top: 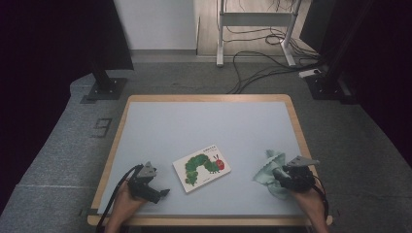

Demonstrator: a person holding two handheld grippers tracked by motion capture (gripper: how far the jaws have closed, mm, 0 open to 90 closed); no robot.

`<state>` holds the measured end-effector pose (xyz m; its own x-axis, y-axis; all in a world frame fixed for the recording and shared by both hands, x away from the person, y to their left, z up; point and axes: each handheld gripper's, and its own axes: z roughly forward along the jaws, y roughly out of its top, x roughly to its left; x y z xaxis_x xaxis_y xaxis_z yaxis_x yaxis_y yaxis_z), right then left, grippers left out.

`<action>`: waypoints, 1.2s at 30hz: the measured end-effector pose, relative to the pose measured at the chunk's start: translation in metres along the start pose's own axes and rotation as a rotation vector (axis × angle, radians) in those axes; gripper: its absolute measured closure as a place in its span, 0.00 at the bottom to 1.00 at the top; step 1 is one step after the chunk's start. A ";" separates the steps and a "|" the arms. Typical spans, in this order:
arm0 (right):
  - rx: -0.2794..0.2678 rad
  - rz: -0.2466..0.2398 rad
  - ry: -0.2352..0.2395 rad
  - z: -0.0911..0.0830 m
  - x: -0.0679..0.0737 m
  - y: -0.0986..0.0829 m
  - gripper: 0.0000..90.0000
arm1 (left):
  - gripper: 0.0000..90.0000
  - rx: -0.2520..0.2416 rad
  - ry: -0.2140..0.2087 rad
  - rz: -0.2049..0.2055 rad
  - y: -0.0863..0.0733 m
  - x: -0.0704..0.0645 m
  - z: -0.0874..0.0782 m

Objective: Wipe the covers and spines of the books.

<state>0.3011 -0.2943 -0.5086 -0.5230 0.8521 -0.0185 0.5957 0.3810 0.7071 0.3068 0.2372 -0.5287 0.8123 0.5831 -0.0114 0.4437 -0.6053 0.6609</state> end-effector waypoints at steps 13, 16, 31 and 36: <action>-0.027 -0.090 0.025 0.000 0.020 0.033 0.22 | 0.00 0.007 0.004 0.005 0.002 -0.001 0.001; -0.021 -0.095 0.036 0.008 0.024 0.039 0.18 | 0.00 0.006 0.000 0.010 0.004 -0.001 0.003; -0.032 -0.149 0.080 0.039 0.055 0.069 0.01 | 0.00 0.008 -0.030 0.051 0.023 -0.007 0.019; -0.033 -0.164 0.106 0.051 0.065 0.079 0.00 | 0.00 0.010 -0.047 0.071 0.030 -0.010 0.026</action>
<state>0.3451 -0.1905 -0.4901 -0.6736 0.7365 -0.0625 0.4775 0.4982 0.7237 0.3218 0.1987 -0.5281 0.8586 0.5126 0.0005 0.3875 -0.6497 0.6540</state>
